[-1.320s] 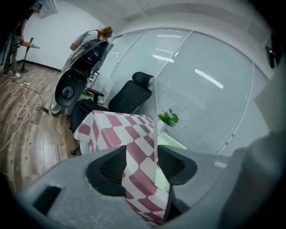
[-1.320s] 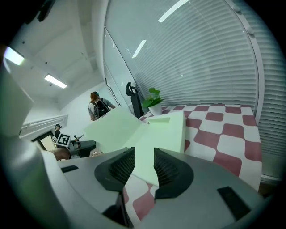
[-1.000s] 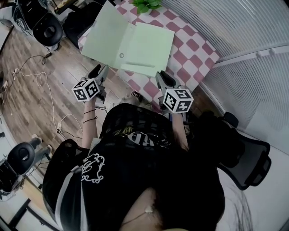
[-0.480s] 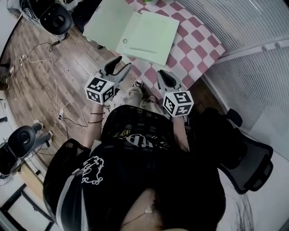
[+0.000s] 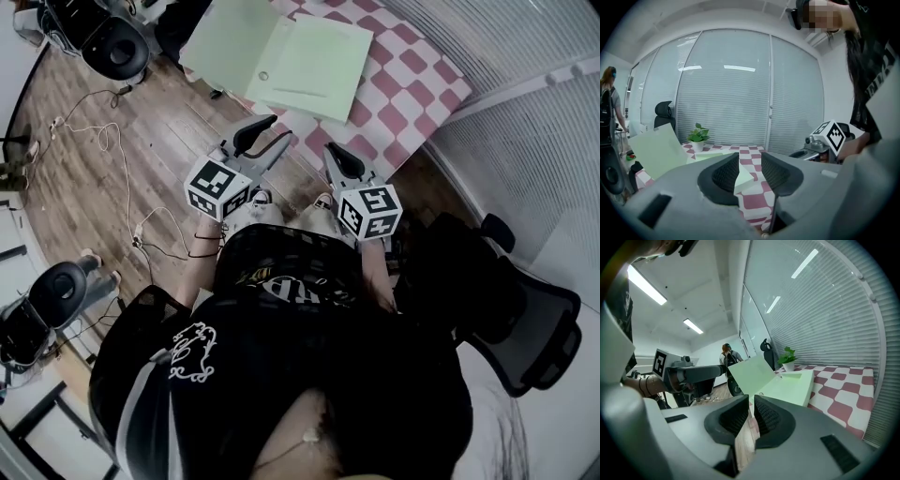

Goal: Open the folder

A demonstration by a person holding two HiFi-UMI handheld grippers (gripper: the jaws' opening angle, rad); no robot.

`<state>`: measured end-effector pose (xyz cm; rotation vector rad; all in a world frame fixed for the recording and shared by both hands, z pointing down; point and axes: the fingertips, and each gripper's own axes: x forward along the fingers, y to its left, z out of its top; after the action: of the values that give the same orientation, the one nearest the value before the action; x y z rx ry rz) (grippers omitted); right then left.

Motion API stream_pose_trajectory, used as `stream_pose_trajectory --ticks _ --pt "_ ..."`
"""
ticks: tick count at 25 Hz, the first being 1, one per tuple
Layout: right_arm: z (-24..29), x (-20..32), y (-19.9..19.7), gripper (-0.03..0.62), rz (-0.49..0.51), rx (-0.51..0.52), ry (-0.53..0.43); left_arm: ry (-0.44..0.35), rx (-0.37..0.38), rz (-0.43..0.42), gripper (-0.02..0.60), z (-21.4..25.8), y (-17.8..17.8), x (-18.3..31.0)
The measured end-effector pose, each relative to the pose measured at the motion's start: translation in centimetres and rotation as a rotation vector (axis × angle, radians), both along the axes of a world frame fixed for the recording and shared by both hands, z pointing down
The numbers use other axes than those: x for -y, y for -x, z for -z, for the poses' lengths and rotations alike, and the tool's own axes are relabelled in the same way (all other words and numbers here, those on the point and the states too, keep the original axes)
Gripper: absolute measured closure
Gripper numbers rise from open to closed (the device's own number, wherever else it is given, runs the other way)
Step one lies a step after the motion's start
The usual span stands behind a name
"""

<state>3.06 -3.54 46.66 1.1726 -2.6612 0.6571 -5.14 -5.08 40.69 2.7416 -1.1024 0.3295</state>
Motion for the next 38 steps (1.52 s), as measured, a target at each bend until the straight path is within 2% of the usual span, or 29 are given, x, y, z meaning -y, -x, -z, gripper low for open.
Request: stream_pose_trajectory --ticks 4,10,15,23,31,38 --pt "0.5 -0.6 -0.1 0.554 -0.042 -0.01 -0.019 -0.02 -0.003 -0.04 0.47 0.6 0.0 -1.1" --pt "1.1 -2.4 2.0 0.554 -0.125 -0.025 -0.043 -0.062 -0.028 -0.12 0.495 1.7 1.7 -3.4" --pt "1.3 -6.7 7.2 0.554 -0.202 0.009 -0.029 -0.063 -0.031 -0.176 0.497 1.6 6.2 -8.1" --pt "0.1 -14.4 14.6 0.554 -0.267 -0.022 -0.013 -0.035 -0.029 -0.245 0.525 -0.1 13.5 -14.4" --pt "0.0 -20.5 17.3 0.554 -0.307 -0.071 -0.02 -0.027 -0.045 -0.333 0.532 -0.8 14.9 -20.4" --pt "0.4 -23.6 19.0 0.554 -0.281 -0.112 -0.029 -0.018 -0.045 -0.348 0.532 -1.3 15.8 -23.5"
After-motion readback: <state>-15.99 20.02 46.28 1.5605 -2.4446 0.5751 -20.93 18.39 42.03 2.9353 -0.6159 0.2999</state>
